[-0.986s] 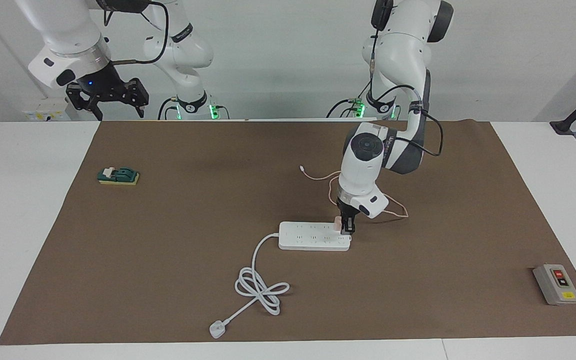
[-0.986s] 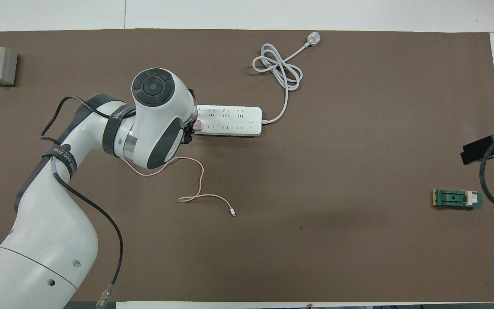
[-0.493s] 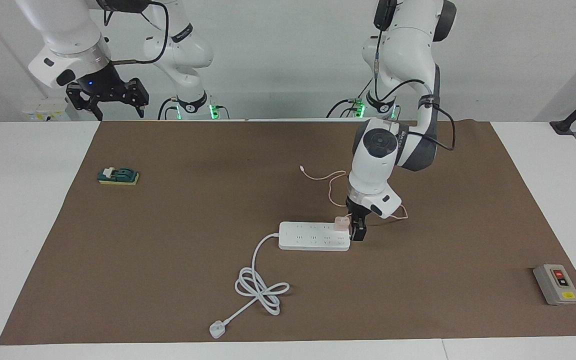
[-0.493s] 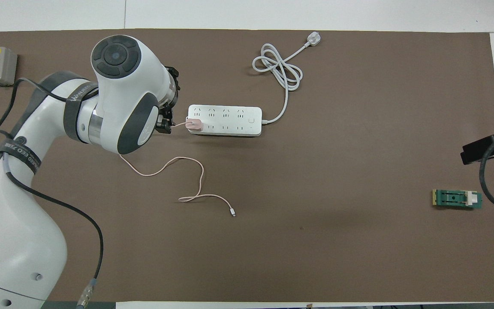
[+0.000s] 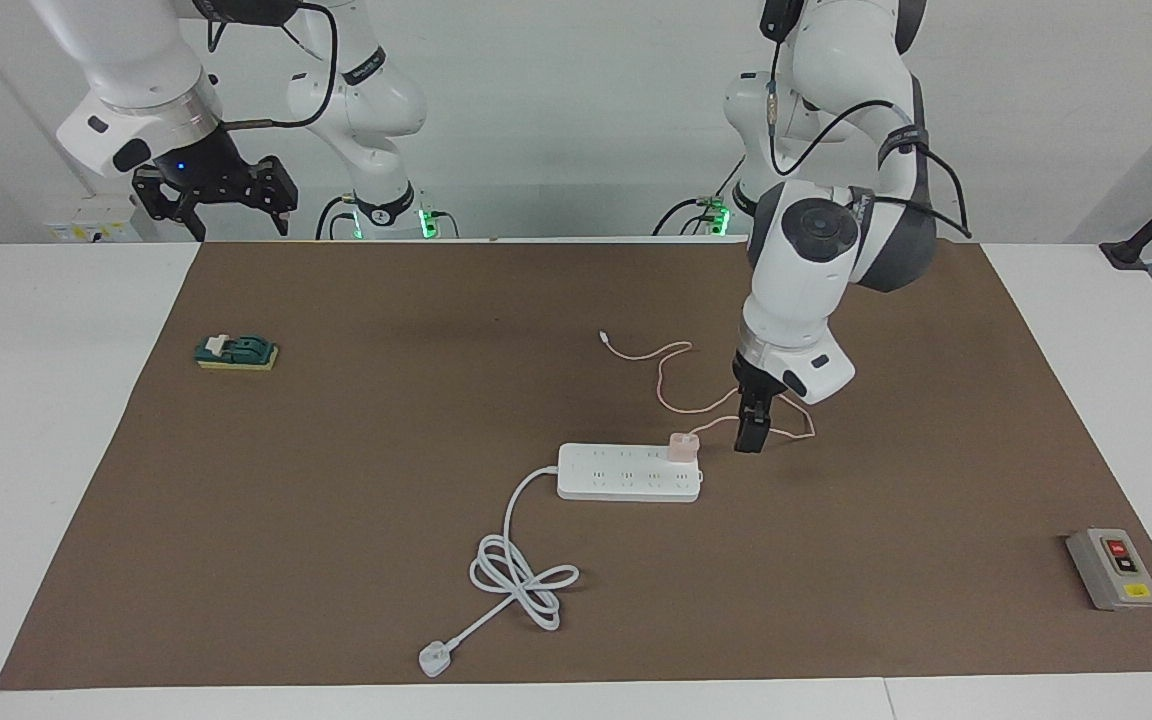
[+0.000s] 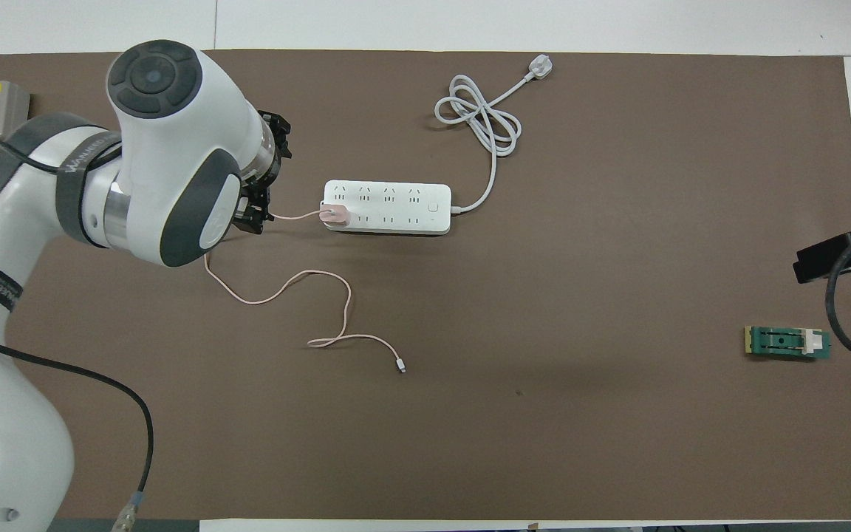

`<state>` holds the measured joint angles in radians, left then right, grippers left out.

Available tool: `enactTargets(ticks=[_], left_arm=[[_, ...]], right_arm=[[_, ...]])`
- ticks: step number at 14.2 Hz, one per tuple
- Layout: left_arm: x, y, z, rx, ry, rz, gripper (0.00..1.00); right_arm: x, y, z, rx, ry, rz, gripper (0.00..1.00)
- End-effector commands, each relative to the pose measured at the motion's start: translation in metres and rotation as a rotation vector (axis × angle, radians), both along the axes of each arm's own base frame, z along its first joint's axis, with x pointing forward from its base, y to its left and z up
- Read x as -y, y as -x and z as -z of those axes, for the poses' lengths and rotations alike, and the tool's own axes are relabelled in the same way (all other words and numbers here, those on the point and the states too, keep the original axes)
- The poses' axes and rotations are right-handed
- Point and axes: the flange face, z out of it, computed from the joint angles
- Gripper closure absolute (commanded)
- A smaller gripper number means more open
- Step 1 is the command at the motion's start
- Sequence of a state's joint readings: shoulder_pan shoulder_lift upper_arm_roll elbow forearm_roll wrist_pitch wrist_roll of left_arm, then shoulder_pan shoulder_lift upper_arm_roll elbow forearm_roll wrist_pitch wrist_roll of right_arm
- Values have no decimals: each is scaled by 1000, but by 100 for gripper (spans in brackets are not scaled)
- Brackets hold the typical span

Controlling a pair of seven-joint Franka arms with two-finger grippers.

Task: Plug charger into power strip
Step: 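Open the left gripper and withdraw it from the power strip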

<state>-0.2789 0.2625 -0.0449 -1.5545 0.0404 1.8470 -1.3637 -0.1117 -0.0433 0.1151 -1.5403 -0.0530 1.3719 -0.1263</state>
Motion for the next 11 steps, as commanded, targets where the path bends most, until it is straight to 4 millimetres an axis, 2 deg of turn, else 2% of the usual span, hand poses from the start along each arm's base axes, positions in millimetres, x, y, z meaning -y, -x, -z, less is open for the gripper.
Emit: enactTargets(ticks=[1,4,6,9,10,11], left_arm=[[-48,4,-26,-32,3,177,0],[-107,3,-46,-30,0,312,0],[-143,1,-48,-36,-1,347,0],[-196,8,-55,-69,5,476,0],[-211,12,-59,-70,15,520,0],[-217,15,-64,-72,20,566,0]], right_arm=[[-1,-2,-1,9,6,13,0],[-4,-2,-2,14,-19,11,0],[-4,-2,-2,14,-18,12,0],[-4,-2,-2,14,-19,11,0],[-4,-2,-2,14,-19,11,0],[-4,-2,-2,14,-19,11,0]])
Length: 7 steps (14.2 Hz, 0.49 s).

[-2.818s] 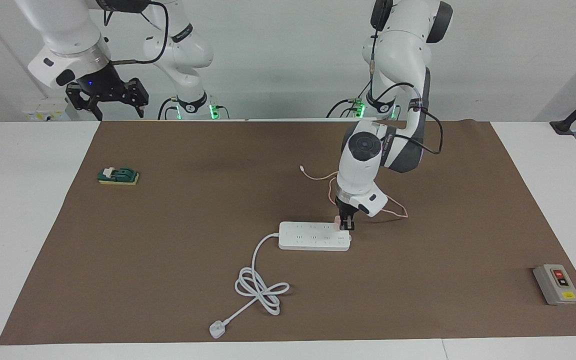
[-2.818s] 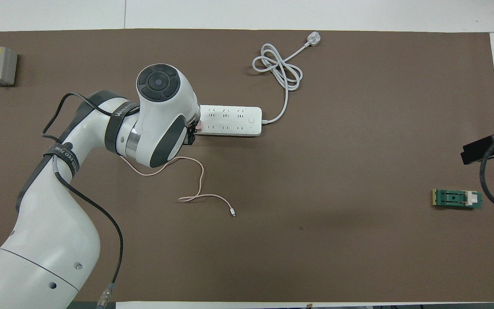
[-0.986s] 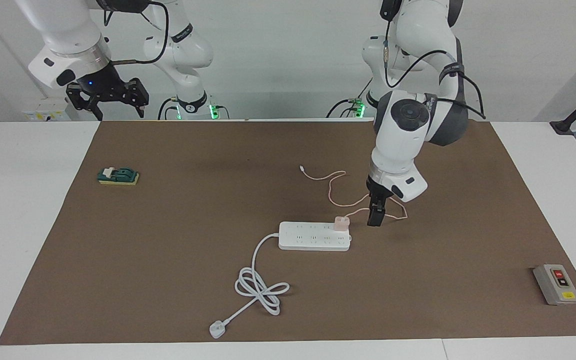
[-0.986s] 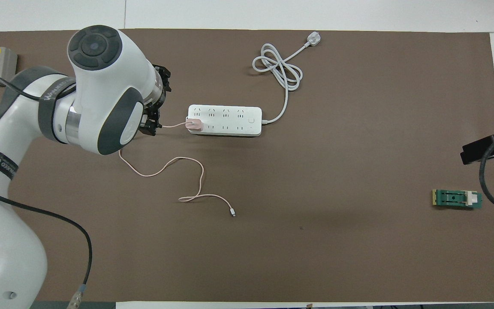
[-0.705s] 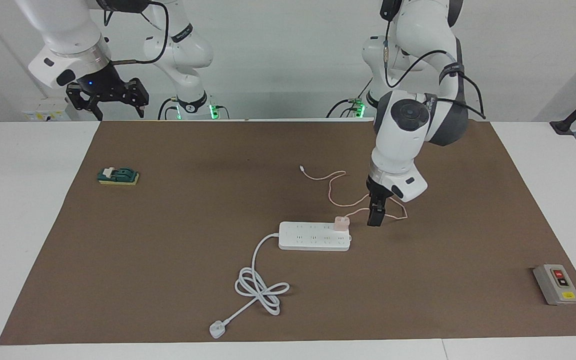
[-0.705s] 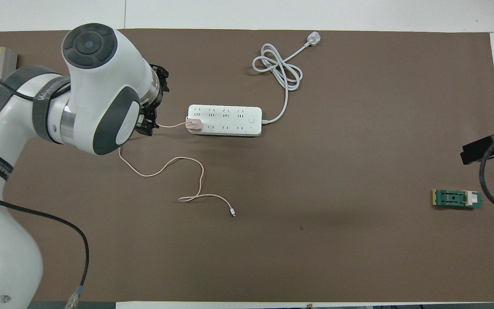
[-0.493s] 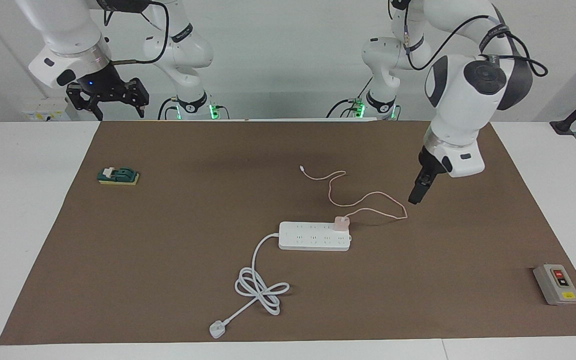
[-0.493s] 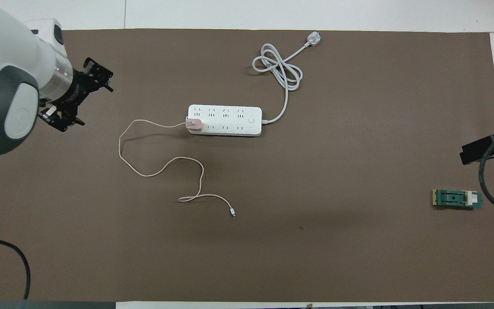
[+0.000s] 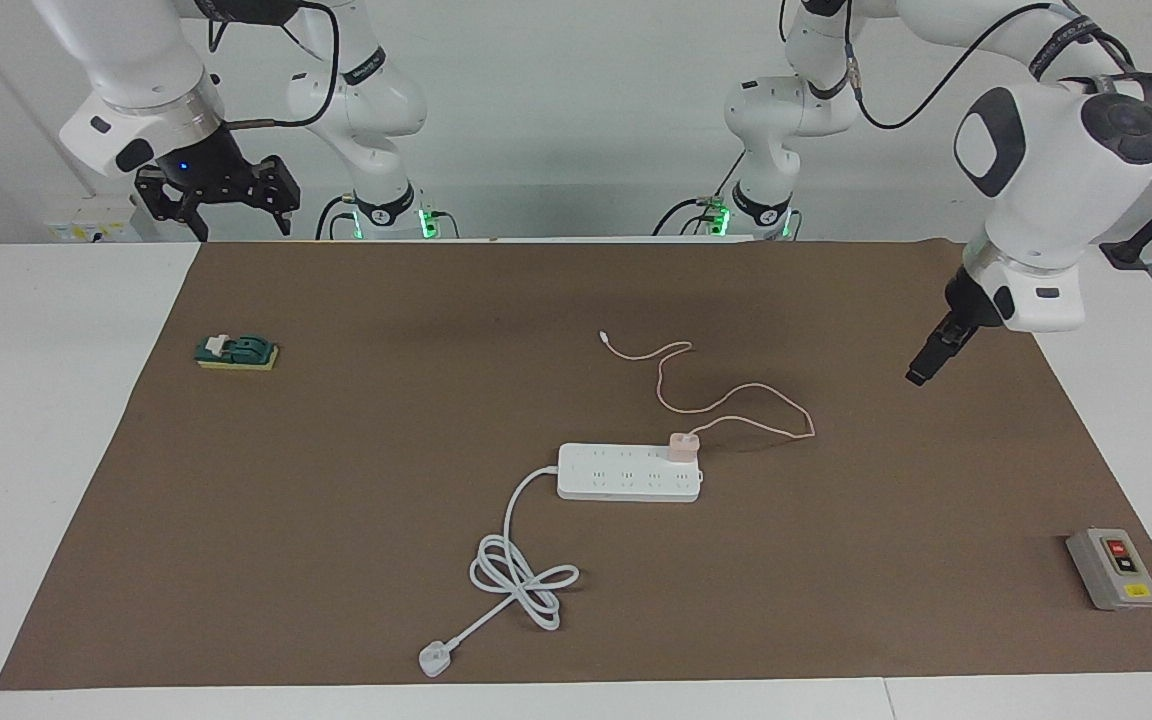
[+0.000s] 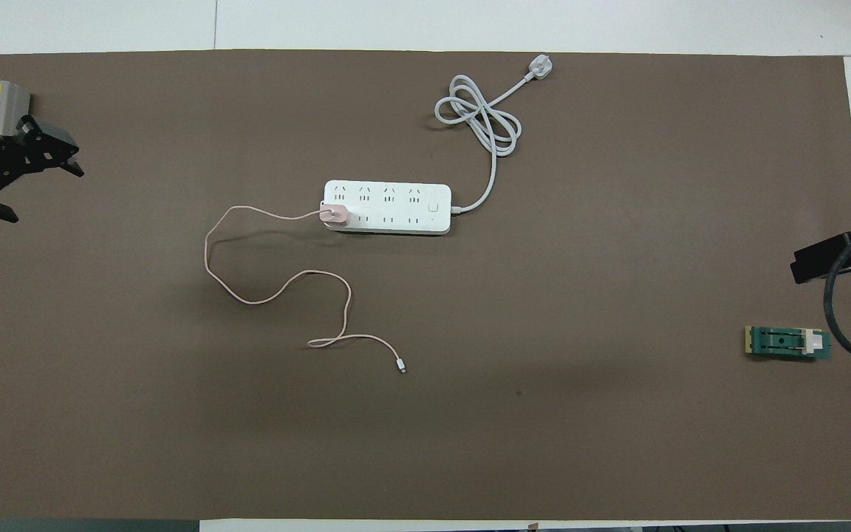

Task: Plug charger into power strip
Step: 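Open the left gripper and withdraw it from the power strip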

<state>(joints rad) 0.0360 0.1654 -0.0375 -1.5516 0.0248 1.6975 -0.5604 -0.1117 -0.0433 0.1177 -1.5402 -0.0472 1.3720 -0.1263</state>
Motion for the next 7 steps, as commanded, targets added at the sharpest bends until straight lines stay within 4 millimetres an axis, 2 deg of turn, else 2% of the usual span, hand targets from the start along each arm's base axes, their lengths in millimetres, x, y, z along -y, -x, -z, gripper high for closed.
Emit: enactTargets(ticks=[1,5,6,7], left_arm=[[-15,14,-19,-6,29,139,0],[-10,7,-24,60,70,149,0],[-4,9,-25,61,78,154,0],[12,13,-27,60,78,186,0]], right_arm=[[-2,-2,-1,12,-13,14,0],[-2,-2,-1,12,-13,14,0],[-2,-2,-1,12,-13,14,0],[-2,-2,-1,12,-13,16,0]])
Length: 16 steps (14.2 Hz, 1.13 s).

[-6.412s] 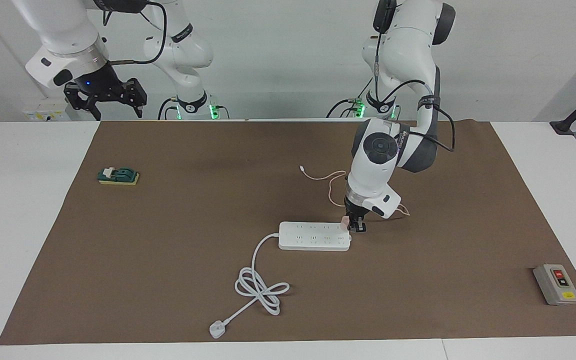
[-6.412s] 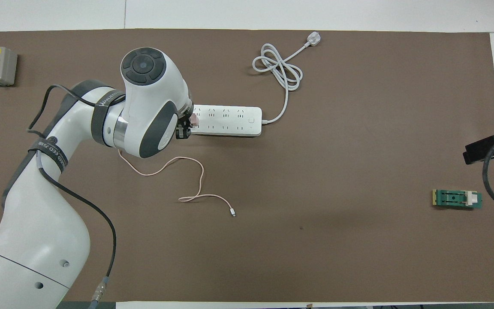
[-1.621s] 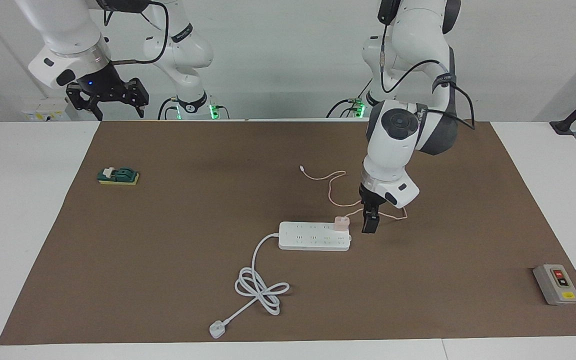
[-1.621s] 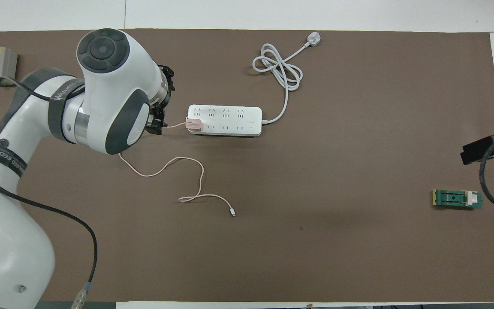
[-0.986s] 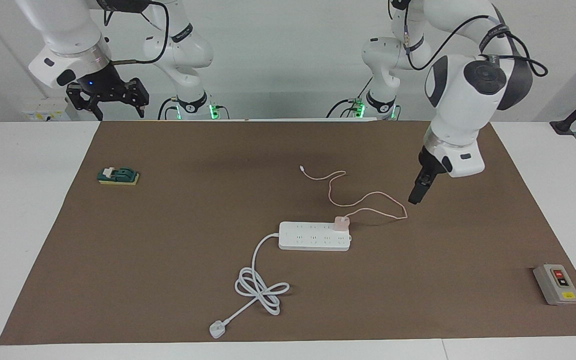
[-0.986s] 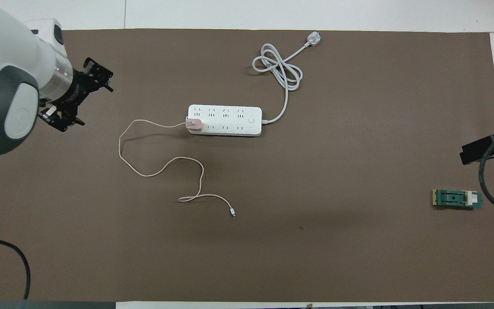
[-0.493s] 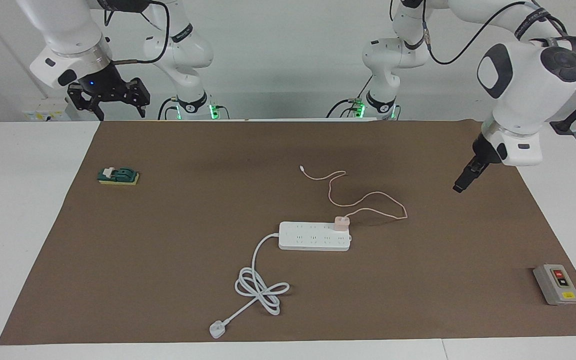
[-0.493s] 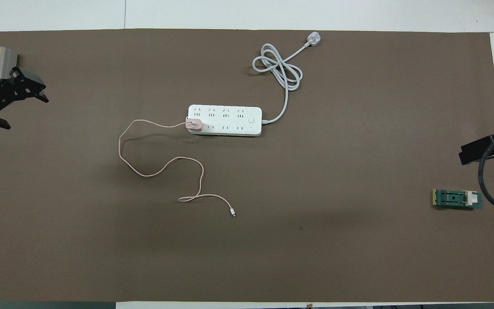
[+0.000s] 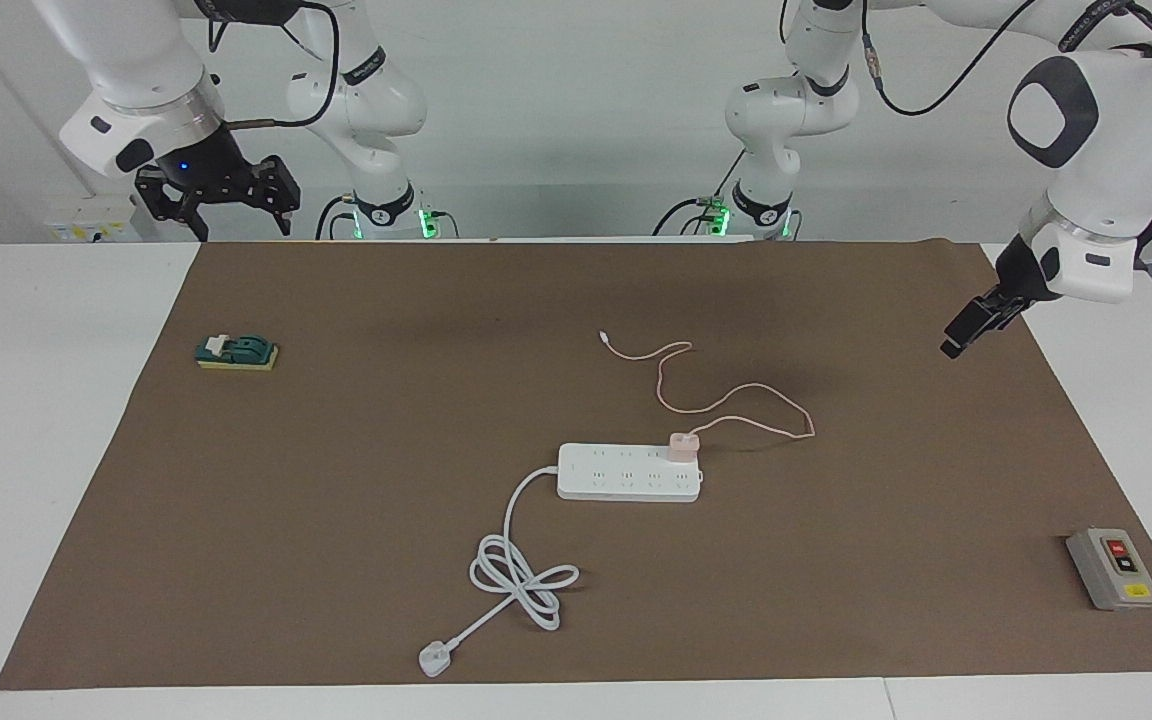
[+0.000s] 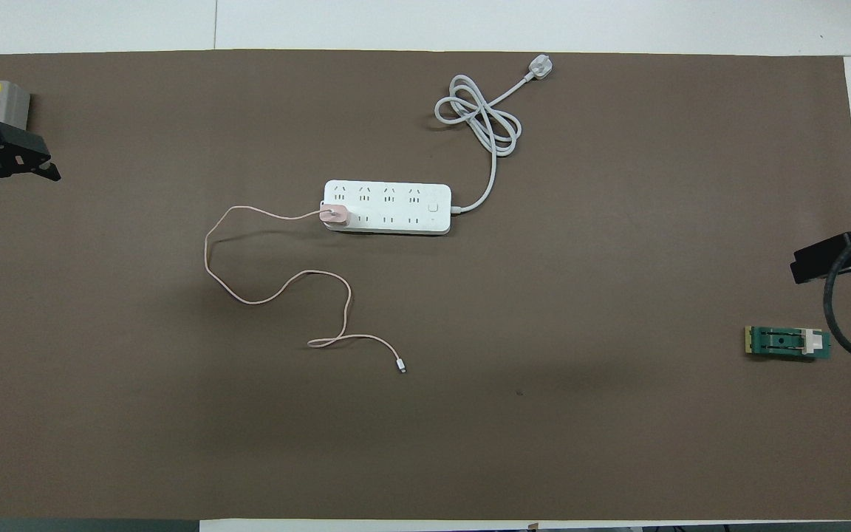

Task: Plug charger into power strip

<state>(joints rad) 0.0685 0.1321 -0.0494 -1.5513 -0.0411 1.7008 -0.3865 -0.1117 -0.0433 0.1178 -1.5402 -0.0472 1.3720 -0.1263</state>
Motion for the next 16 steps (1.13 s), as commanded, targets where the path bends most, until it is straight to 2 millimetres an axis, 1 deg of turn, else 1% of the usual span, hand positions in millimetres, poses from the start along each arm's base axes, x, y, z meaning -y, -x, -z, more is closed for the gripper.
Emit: enactTargets(ticks=[1,2,4,6,9,11,13,15,16], left_arm=[[26,8,-8,12,11,53,0],[28,14,-16,16,6,60,0],[33,24,-26,-9,-2,101,0],[39,35,-31,-43,-1,182,0],[41,56,-34,-84,4,315,0],[42,74,-34,-85,3,308,0],[45,77,-35,-90,4,307,0],[56,70,-40,-62,2,335,0],[62,70,-39,-63,2,347,0]], right_arm=[[-2,-2,-1,12,-13,16,0],[-2,-2,-1,12,-13,16,0],[-2,-2,-1,12,-13,14,0],[-2,-2,-1,12,-13,16,0],[-2,-2,-1,12,-13,14,0],[-2,-2,-1,12,-13,16,0],[-2,-2,-1,12,-13,16,0],[-2,-2,-1,12,-13,16,0],[-2,-2,-1,12,-13,16,0]])
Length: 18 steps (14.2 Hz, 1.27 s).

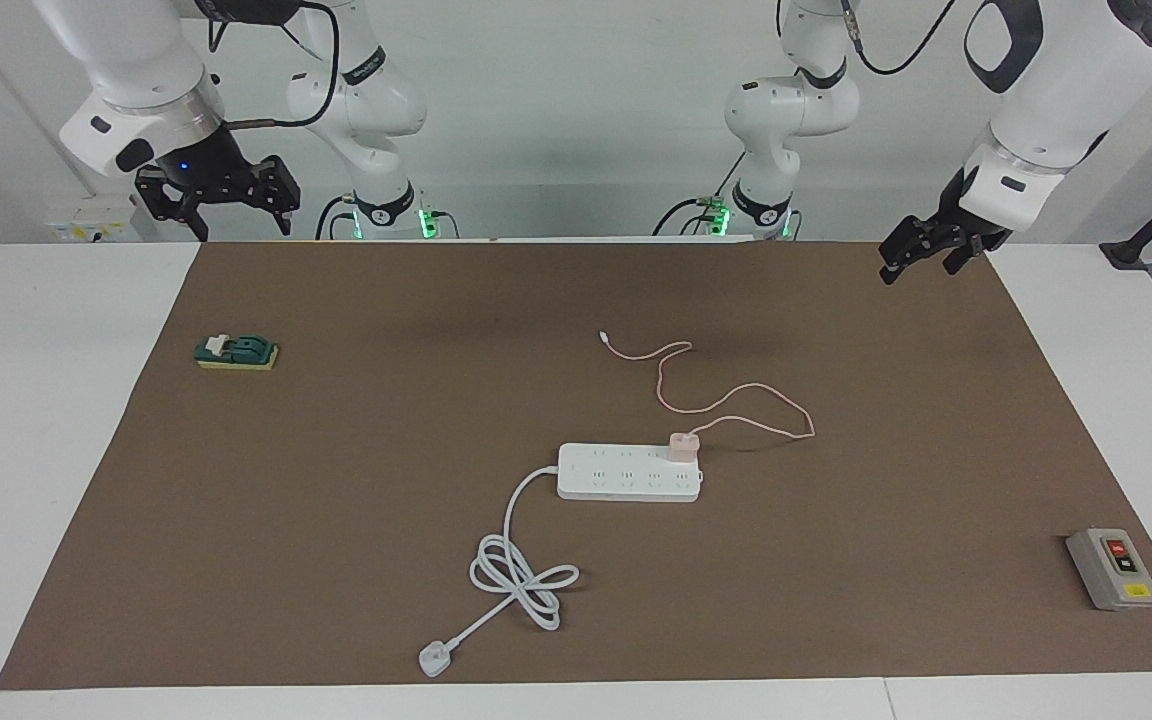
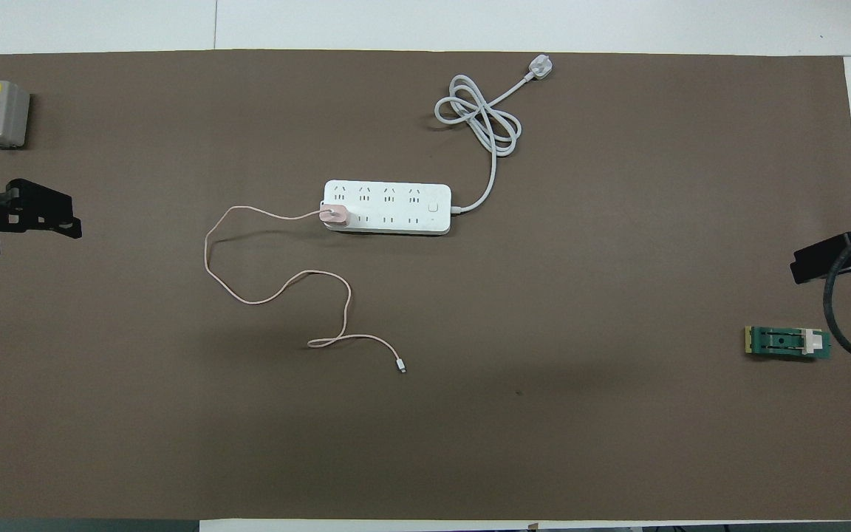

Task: Plug charger into power strip

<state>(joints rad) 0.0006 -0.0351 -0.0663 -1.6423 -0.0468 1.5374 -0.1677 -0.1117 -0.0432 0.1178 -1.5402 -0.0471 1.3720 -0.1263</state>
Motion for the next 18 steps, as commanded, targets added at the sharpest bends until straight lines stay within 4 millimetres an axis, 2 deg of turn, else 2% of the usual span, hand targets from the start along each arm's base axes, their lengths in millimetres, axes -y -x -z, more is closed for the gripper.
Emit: enactTargets(ticks=[1,5,11,18], left_arm=[[14,5,0,12,5,47,0],[9,5,-2,18,-2,100,0],[-1,2,-3,23,-109,120,0],[4,-3,-4,75,-84,117,0]], right_arm=[[-2,-2,-1,12,-13,14,0],[-2,-2,-1,12,-13,16,0],[-2,-2,-1,12,-13,14,0],[-2,-2,-1,12,-14,16,0]])
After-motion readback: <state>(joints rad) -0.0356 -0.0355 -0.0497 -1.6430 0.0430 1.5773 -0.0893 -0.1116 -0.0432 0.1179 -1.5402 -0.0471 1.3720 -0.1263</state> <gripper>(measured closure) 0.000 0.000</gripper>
